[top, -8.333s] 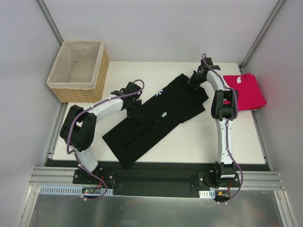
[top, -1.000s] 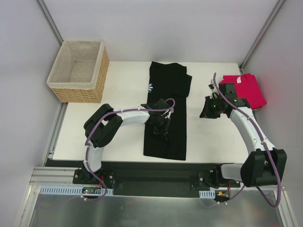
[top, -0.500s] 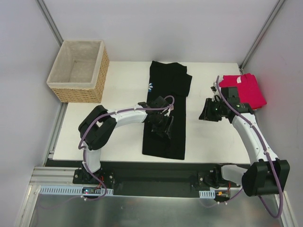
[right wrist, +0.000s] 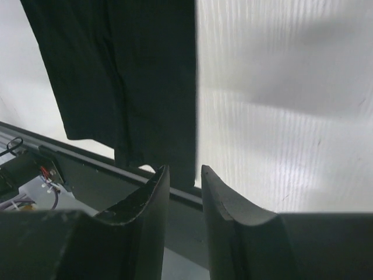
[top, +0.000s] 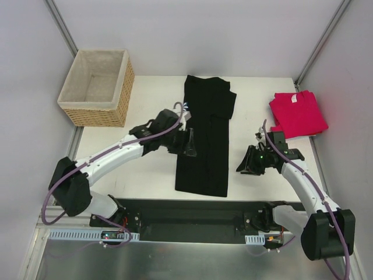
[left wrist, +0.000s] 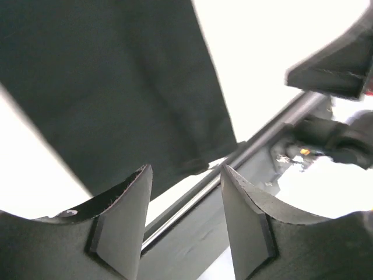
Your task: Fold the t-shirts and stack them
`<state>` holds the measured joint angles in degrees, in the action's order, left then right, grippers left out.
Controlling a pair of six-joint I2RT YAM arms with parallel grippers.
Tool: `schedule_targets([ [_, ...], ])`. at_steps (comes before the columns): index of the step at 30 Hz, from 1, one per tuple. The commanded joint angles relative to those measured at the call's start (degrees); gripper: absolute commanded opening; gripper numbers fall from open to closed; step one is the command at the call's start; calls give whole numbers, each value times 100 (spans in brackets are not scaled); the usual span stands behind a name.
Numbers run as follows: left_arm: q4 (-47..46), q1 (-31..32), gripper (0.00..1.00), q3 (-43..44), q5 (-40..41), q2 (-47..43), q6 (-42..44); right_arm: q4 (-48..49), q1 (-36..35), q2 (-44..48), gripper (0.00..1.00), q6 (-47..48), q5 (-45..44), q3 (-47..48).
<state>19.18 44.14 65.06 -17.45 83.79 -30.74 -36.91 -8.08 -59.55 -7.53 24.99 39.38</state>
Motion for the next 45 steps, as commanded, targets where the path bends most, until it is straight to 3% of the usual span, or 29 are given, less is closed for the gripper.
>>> schedule_targets([
  [1, 148, -546, 50, -1342, 85, -720, -151, -53, -299, 356, 32, -565, 50, -193],
  [7, -124, -863, 50, -2566, 5, -1496, -380, -423, -896, 172, 35, -662, -187, -307],
  [13, -880, -863, 49, -3156, -285, -1480, -793, -168, -1441, -407, 36, -908, -486, -597],
  [22, -1232, -863, 49, -3254, -320, -1427, -942, -54, -1636, -909, 33, -899, -636, -615],
  [45, -1584, -793, 46, -3096, -408, -979, -1118, 579, -1723, -1084, 33, -1233, -276, -299],
])
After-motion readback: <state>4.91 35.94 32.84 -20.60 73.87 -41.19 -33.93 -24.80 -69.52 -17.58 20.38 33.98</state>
